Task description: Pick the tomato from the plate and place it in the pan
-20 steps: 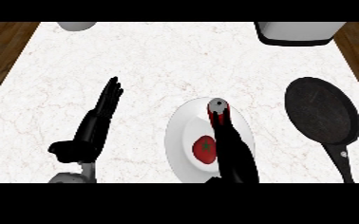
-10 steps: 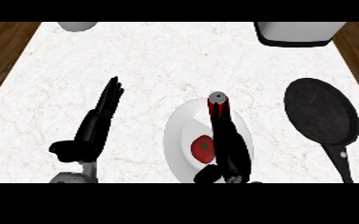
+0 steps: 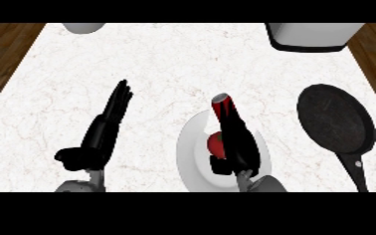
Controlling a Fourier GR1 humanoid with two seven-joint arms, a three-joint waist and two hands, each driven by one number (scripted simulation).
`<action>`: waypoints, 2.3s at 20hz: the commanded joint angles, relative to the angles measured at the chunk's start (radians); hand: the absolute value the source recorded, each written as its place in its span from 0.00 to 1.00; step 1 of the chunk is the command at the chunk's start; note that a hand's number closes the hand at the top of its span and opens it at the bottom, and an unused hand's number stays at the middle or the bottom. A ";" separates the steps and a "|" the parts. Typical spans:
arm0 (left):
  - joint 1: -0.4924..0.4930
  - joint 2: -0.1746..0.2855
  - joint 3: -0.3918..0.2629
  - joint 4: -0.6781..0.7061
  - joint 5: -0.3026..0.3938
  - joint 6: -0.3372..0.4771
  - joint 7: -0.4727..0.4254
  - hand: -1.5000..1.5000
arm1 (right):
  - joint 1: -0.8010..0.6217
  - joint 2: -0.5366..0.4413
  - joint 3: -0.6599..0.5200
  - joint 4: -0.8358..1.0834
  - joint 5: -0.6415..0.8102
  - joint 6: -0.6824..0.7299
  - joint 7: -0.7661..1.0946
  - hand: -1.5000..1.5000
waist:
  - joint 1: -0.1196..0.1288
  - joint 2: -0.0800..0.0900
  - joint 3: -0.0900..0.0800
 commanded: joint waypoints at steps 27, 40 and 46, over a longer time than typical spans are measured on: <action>-0.017 0.003 0.047 -0.046 0.008 -0.028 0.054 0.50 | -0.050 0.010 -0.005 -0.248 0.525 -0.163 0.312 1.00 | -0.016 0.024 0.013; 0.058 0.006 0.036 -0.042 -0.003 -0.054 -0.009 0.50 | 0.062 -0.068 -0.297 -0.353 0.349 -0.441 0.217 1.00 | -0.010 0.027 0.014; 0.007 -0.048 0.003 -0.045 -0.059 0.012 0.049 0.50 | 0.067 -0.143 -0.450 -0.206 0.272 -0.579 0.072 1.00 | -0.009 0.028 0.014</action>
